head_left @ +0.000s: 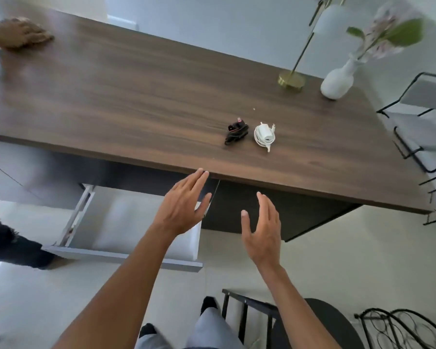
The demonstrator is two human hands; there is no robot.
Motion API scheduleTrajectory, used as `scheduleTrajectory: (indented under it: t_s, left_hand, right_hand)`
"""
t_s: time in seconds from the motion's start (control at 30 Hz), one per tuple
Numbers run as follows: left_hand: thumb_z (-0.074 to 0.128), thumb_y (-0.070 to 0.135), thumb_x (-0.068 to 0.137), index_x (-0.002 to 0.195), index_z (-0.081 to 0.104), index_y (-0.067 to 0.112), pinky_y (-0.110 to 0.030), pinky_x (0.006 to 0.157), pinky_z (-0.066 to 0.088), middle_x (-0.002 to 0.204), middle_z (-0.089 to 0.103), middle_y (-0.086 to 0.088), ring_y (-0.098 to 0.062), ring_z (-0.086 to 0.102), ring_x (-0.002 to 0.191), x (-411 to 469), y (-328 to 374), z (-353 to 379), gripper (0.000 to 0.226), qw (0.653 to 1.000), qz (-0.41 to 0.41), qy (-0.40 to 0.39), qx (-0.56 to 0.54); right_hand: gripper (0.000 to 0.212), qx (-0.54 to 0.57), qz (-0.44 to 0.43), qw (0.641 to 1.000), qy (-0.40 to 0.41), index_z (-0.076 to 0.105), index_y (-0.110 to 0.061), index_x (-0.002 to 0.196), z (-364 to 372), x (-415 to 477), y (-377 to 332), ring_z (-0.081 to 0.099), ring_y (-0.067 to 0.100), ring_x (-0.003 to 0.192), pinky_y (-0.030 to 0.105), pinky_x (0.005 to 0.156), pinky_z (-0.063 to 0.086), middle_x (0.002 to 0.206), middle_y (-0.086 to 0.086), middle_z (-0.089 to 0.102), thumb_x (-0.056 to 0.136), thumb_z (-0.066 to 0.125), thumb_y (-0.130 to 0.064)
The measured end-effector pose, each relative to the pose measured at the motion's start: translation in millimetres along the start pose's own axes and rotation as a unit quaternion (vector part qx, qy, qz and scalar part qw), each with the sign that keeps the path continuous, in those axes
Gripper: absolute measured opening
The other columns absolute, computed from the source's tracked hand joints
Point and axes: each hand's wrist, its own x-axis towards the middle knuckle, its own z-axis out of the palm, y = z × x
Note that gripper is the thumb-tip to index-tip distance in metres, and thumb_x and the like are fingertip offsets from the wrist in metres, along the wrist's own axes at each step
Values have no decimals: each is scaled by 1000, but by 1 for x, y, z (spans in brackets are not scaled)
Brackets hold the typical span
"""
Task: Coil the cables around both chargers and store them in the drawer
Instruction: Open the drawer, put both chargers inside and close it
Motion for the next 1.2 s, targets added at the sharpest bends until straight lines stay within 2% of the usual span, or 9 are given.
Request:
scheduleTrajectory:
  t_s: [0.1, 0.2, 0.33, 0.43, 0.57, 0.7, 0.9, 1.0, 1.2]
  left_hand:
    - [39, 44, 104, 160, 21, 9, -37, 126, 17, 167, 23, -11, -26, 25, 155, 37, 12, -8, 68, 999, 3, -7, 32]
    - [36, 48, 104, 162, 7, 11, -41, 129, 14, 170, 12, -10, -26, 15, 157, 69, 18, -3, 74, 998, -41, -34, 31]
    - [48, 47, 101, 161, 0, 10, -39, 128, 15, 169, 18, -12, -26, 20, 156, 115, 29, 11, 86, 990, -115, -55, -59]
    - [51, 51, 99, 161, -4, 7, -34, 128, 5, 170, 14, -10, -21, 11, 158, 146, 34, 23, 93, 979, -172, -54, -94]
    - [55, 54, 95, 162, -6, 21, -35, 129, 3, 167, 25, -4, -17, 16, 157, 180, 36, 38, 97, 972, -193, 5, -136]
    - [58, 49, 93, 160, 7, 38, -37, 128, 16, 152, 50, 9, -12, 36, 148, 208, 38, 53, 85, 972, -169, 70, -146]
    - [60, 45, 96, 152, 38, 37, -28, 121, 28, 152, 48, 14, -9, 35, 147, 238, 30, 64, 60, 974, -167, 95, -119]
    - [58, 47, 96, 148, 42, 33, -34, 113, 43, 149, 51, 14, -10, 43, 142, 246, 24, 66, 56, 978, -149, 102, -103]
    - [59, 45, 97, 146, 42, 32, -34, 106, 48, 149, 50, 14, -10, 43, 142, 245, 25, 66, 54, 975, -160, 109, -110]
  right_hand:
    - [61, 3, -15, 999, 34, 32, -17, 154, -17, 40, 5, 35, 21, 147, 44, 117, 36, 157, 7, 40, 101, 47, -44]
    - [66, 13, -9, 999, 28, 25, -16, 156, -25, 87, 14, 31, 26, 148, 47, 117, 36, 159, 13, 35, 101, 45, -47]
    - [79, 76, 16, 997, -13, 16, -12, 158, -23, 151, 23, 26, 31, 150, 47, 120, 30, 162, 17, 28, 98, 53, -47]
    - [91, 93, 36, 994, -34, 15, -9, 159, -11, 196, 29, 26, 28, 151, 39, 120, 26, 163, 14, 27, 92, 61, -51]
    - [97, 93, 24, 995, -36, 19, -13, 158, 3, 237, 33, 38, 25, 145, 41, 119, 32, 158, 10, 40, 86, 64, -60]
    - [87, 138, 19, 990, -10, 29, -21, 155, 9, 259, 35, 49, 19, 137, 39, 114, 39, 150, 2, 52, 85, 69, -53]
    - [60, 158, -1, 987, 28, 52, -22, 141, 19, 283, 36, 58, 13, 127, 35, 109, 45, 139, -5, 62, 87, 67, -43]
    - [55, 154, -6, 987, 37, 55, -22, 136, 22, 289, 35, 60, 14, 123, 34, 106, 46, 135, -5, 64, 87, 66, -42]
    - [51, 151, -5, 988, 23, 51, -26, 128, 22, 288, 34, 64, 21, 108, 38, 93, 51, 120, -4, 68, 84, 68, -44]
